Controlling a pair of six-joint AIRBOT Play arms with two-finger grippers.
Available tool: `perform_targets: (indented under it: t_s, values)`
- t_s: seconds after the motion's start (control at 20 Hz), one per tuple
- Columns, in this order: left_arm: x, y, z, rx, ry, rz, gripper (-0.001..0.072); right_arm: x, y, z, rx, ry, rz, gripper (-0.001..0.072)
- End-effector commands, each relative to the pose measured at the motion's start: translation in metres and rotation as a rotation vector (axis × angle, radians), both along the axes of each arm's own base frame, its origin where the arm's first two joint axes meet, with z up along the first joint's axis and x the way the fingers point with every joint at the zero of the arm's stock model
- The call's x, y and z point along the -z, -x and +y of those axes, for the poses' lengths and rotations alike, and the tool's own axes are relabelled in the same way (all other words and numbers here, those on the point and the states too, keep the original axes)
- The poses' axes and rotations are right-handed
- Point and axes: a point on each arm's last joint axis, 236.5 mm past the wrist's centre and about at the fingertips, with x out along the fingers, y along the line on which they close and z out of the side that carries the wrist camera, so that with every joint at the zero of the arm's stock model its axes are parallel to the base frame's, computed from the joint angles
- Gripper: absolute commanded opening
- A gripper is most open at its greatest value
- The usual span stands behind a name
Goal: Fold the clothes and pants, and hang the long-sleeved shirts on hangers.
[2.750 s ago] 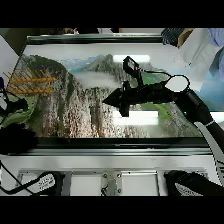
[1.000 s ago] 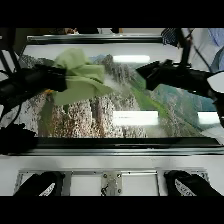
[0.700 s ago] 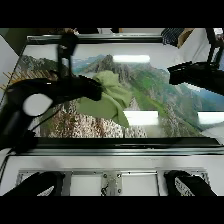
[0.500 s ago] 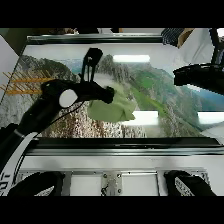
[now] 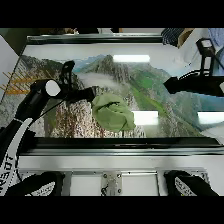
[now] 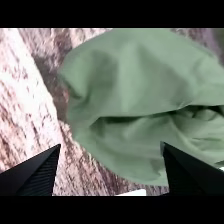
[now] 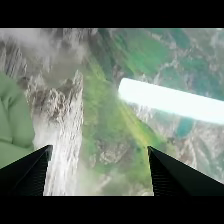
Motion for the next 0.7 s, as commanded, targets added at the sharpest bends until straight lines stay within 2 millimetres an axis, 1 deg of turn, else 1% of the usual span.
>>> perform_targets:
  t_s: [0.0,0.1,0.2,0.3,0.45,0.55,0.6,0.65]
  values:
    - [0.065,0.039,0.017,-0.157,0.147,0.259,0.0698,0.056,0.013,0.003,0.015,-0.033,0.195,0.0651]
    - [0.088,0.053,0.000,-0.161,0.229,0.341,0.0698,0.080,0.017,0.007,0.026,-0.064,0.266,0.0651]
    - [0.105,0.064,-0.018,-0.150,0.264,0.394,0.0698,0.096,0.019,0.011,0.025,-0.082,0.312,0.0650]
    - [0.121,0.076,-0.035,-0.114,0.250,0.440,0.0698,0.104,0.019,0.012,0.026,-0.090,0.333,0.0651]
    - [0.139,0.089,-0.054,-0.072,0.226,0.482,0.0698,0.107,0.019,0.012,0.026,-0.092,0.340,0.0650]
    - [0.141,0.087,-0.066,-0.053,0.221,0.488,0.0697,0.107,0.019,0.013,0.026,-0.095,0.341,0.0650]
    - [0.140,0.082,-0.072,-0.044,0.221,0.475,0.0660,0.107,0.019,0.014,0.025,-0.098,0.342,0.0651]
    - [0.138,0.076,-0.078,-0.039,0.222,0.461,0.0572,0.108,0.018,0.014,0.026,-0.099,0.346,0.0650]
